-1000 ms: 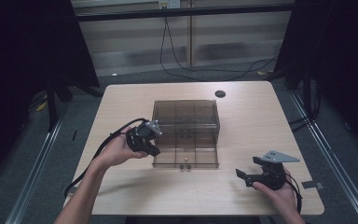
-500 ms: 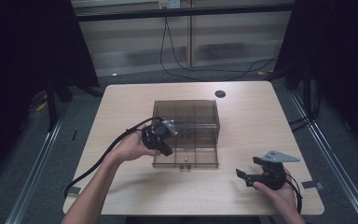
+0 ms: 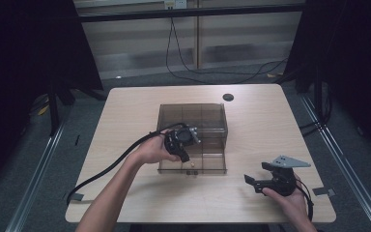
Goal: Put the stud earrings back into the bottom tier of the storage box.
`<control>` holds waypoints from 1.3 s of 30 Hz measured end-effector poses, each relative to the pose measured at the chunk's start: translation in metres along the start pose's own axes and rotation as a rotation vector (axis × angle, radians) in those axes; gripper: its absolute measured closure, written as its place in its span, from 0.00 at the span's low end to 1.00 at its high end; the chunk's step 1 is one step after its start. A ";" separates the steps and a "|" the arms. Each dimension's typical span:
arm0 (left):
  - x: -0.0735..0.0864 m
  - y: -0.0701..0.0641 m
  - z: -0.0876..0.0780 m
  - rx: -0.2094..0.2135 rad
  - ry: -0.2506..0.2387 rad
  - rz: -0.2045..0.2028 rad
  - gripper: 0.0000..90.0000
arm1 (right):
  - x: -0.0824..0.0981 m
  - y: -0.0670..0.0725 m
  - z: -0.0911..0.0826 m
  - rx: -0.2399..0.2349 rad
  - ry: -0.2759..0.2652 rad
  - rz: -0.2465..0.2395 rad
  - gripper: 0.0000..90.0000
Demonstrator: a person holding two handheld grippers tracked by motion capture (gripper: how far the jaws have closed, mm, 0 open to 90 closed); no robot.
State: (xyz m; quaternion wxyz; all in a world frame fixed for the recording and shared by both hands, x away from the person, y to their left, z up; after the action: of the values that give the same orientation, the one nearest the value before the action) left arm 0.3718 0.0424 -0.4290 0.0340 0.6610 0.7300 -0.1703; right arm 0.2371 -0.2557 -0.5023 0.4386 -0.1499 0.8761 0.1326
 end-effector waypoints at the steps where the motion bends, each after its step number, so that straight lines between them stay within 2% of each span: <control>1: -0.001 0.003 0.005 -0.011 0.003 -0.007 0.95 | 0.000 0.001 0.000 -0.003 0.000 -0.001 0.12; 2: -0.001 0.005 0.007 0.009 0.018 -0.014 0.95 | -0.001 0.002 0.000 -0.003 0.001 -0.008 0.12; 4: -0.001 0.006 0.013 -0.004 0.024 -0.020 0.95 | -0.001 0.003 0.000 -0.003 0.003 -0.019 0.12; 5: -0.002 0.006 0.015 0.015 0.020 -0.024 0.95 | -0.001 0.004 0.000 -0.005 0.002 -0.021 0.12; 6: -0.003 0.006 0.017 0.014 0.038 -0.005 0.95 | -0.001 0.005 0.000 -0.005 0.004 -0.018 0.12; 7: -0.003 0.006 0.019 0.012 0.035 -0.015 0.95 | -0.001 0.005 0.001 -0.006 0.003 -0.020 0.12; 8: -0.003 0.007 0.019 0.009 0.048 -0.004 0.95 | -0.001 0.004 0.001 -0.005 0.004 -0.018 0.12; 10: -0.002 0.008 0.023 -0.017 0.049 -0.018 0.95 | -0.001 0.004 0.001 -0.004 0.005 -0.014 0.12; 11: -0.001 0.009 0.023 -0.012 0.064 -0.014 0.95 | -0.002 0.003 0.001 -0.003 0.005 -0.014 0.12; 14: -0.002 0.009 0.025 0.008 0.062 -0.011 0.95 | -0.001 0.004 0.001 -0.004 0.006 -0.015 0.12; 16: -0.003 0.009 0.028 -0.005 0.059 -0.004 0.95 | -0.001 0.004 0.000 -0.005 0.004 -0.018 0.12; 17: -0.003 0.010 0.031 0.018 0.079 -0.001 0.95 | -0.001 0.004 0.000 -0.005 0.005 -0.018 0.12; 18: -0.003 0.010 0.033 0.009 0.080 -0.002 0.95 | -0.001 0.004 0.000 -0.006 0.004 -0.017 0.12; 19: -0.003 0.012 0.033 0.024 0.097 -0.006 0.95 | -0.001 0.004 0.000 -0.006 0.006 -0.016 0.12; 20: -0.003 0.012 0.037 0.004 0.075 -0.016 0.95 | -0.001 0.005 -0.001 -0.006 0.007 -0.015 0.12; 21: -0.003 0.014 0.038 0.000 0.083 -0.013 0.95 | -0.001 0.005 -0.001 -0.007 0.006 -0.013 0.12; 22: -0.003 0.014 0.038 -0.001 0.088 -0.014 0.95 | -0.001 0.005 -0.001 -0.007 0.006 -0.013 0.12; 23: -0.004 0.016 0.038 0.016 0.087 -0.012 0.95 | -0.001 0.005 0.000 -0.006 0.006 -0.014 0.12; 24: -0.004 0.016 0.039 0.006 0.075 -0.017 0.94 | -0.001 0.004 0.000 -0.008 0.004 -0.015 0.12; 27: -0.004 0.016 0.040 0.029 0.089 -0.020 0.93 | -0.001 0.004 0.000 -0.006 0.010 -0.012 0.12; 28: -0.003 0.016 0.041 0.010 0.085 -0.021 0.92 | -0.001 0.004 0.001 -0.007 0.011 -0.012 0.12; 29: -0.003 0.016 0.041 0.021 0.093 -0.026 0.92 | -0.001 0.004 0.001 -0.007 0.011 -0.012 0.12; 30: -0.003 0.016 0.040 0.007 0.085 -0.023 0.92 | -0.001 0.004 0.001 -0.008 0.010 -0.012 0.12; 33: -0.004 0.015 0.033 0.033 0.067 -0.019 0.90 | -0.001 0.004 0.000 -0.008 0.010 -0.011 0.12; 36: -0.001 0.013 0.027 -0.001 0.048 -0.025 0.85 | -0.001 0.004 0.000 -0.009 0.007 -0.013 0.12; 37: -0.001 0.013 0.025 0.027 0.051 -0.031 0.82 | -0.001 0.004 0.000 -0.010 0.006 -0.014 0.12; 38: 0.000 0.012 0.024 0.010 0.053 -0.029 0.80 | -0.001 0.004 0.000 -0.009 0.007 -0.014 0.12; 39: 0.000 0.011 0.023 0.022 0.042 -0.038 0.80 | -0.001 0.004 0.000 -0.009 0.007 -0.015 0.12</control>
State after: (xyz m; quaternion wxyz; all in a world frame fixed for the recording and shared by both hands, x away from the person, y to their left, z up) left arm 0.3784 0.0369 -0.4524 0.0082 0.6510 0.7409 -0.1650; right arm 0.2362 -0.2514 -0.5012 0.4357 -0.1591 0.8759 0.1329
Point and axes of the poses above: each handheld gripper's, and its own axes: z roughly forward along the jaws, x roughly out of its underside, y roughly to its left, the point moved 1 cm from there along z, roughly forward along the jaws, and after that the axes turned 8 degrees about x, right-handed, at the moved point
